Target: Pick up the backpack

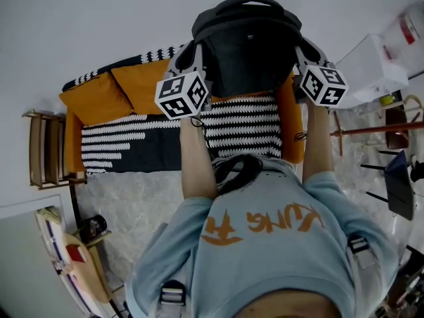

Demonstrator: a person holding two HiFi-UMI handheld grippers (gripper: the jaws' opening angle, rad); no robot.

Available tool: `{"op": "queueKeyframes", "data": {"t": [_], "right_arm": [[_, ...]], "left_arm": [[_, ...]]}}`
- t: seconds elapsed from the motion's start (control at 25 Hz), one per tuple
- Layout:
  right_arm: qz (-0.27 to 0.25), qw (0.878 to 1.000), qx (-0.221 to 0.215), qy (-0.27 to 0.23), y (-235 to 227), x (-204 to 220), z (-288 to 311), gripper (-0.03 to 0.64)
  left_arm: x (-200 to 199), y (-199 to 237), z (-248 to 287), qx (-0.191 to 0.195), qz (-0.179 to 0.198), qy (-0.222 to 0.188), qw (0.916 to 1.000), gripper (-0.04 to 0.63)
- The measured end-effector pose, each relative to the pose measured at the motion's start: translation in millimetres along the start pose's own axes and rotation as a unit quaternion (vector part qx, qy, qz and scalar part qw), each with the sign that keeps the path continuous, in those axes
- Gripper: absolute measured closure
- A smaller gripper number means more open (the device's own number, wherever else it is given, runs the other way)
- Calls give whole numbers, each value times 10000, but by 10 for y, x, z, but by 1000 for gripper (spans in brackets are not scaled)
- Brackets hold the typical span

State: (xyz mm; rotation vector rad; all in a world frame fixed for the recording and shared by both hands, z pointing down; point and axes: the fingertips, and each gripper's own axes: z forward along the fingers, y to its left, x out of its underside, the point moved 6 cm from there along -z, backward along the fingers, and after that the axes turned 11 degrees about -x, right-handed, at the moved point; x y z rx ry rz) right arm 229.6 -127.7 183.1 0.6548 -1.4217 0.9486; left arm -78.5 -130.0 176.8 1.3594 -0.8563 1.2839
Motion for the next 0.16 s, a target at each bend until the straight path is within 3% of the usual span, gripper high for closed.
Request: {"op": "queueKeyframes", "data": {"t": [0.16], "right_arm": [[14, 10000, 14, 4, -7, 3, -9, 563]], "left_arm": [[2, -16, -8, -15, 18, 12, 10000, 551]]}}
